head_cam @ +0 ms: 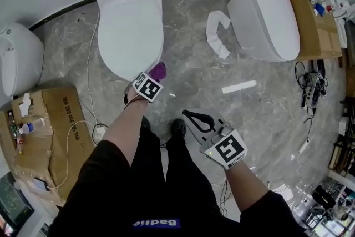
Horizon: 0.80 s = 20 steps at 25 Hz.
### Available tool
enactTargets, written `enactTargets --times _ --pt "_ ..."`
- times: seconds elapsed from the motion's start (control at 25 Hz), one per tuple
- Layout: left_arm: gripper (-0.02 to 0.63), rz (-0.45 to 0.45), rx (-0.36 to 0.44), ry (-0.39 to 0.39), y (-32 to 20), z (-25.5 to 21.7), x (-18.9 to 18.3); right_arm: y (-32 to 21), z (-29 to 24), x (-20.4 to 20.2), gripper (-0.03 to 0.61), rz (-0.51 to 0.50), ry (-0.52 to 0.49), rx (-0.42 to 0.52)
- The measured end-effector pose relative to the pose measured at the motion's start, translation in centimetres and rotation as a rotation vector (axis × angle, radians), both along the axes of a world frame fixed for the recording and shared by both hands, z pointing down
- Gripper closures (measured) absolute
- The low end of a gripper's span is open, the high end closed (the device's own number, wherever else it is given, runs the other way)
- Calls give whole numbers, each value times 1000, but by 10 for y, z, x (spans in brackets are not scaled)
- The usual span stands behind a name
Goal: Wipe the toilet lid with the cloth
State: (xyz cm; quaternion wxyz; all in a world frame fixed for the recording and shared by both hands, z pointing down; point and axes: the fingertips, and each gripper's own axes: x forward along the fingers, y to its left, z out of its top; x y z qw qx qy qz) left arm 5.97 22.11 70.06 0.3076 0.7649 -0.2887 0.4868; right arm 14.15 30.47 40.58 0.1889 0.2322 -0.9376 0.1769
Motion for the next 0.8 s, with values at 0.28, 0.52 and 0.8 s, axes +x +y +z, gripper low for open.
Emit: enactTargets --times 0.28,0.52,0.8 --pt "532 -193 75 175 56 -116 40 13 -56 51 549 -46 22 44" --pt "534 -320 231 218 97 -237 -7 30 -112 45 549 -134 -13 97" --pt "532 -420 474 317 131 -370 -66 51 -169 -17 549 -225 -43 155"
